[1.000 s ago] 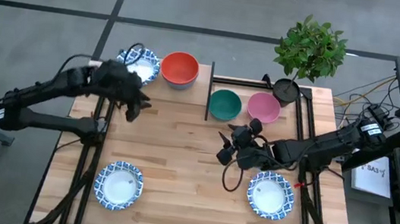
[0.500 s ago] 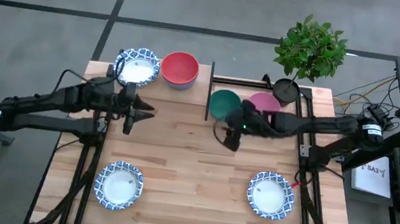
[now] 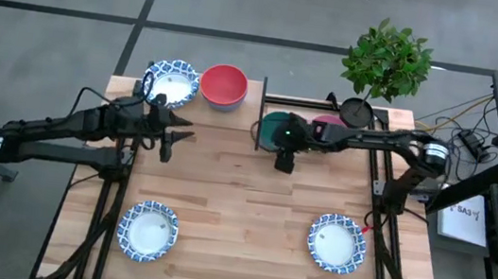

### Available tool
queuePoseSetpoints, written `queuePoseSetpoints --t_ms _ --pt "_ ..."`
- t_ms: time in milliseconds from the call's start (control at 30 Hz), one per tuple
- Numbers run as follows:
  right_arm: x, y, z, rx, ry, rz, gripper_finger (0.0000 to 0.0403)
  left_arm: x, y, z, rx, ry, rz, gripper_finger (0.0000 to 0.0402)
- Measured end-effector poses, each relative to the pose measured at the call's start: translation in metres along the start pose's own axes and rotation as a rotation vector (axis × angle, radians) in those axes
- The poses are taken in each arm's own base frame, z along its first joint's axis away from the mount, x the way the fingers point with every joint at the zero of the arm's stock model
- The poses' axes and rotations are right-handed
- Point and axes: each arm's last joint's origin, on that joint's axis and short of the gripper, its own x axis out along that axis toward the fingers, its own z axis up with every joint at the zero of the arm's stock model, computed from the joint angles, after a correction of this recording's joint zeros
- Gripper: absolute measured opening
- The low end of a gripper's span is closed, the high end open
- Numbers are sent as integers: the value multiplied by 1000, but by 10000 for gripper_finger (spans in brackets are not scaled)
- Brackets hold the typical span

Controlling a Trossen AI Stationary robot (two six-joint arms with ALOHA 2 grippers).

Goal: Place and stack bowls onto a shelf
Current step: Stack the green bowl on top of the orange bowl

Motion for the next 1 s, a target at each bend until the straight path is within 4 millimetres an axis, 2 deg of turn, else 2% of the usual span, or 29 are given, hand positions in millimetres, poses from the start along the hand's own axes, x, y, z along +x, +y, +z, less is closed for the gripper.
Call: queuePoseSetpoints --t_ms 133,267,467,633,800,1000 --pt "23 3 0 12 66 20 188 0 0 -1 -3 8 6 113" --pt "34 2 3 45 114 24 174 -1 0 -4 -24 37 5 113" --pt "39 3 6 80 119 24 106 -4 0 -10 -38 97 4 113" --pt "33 7 9 115 103 31 22 -8 0 -9 -12 73 3 113" --pt "19 19 15 148 85 48 12 -12 1 -8 27 53 3 113" --pt "-11 36 31 178 84 49 9 -14 1 -8 27 43 3 113"
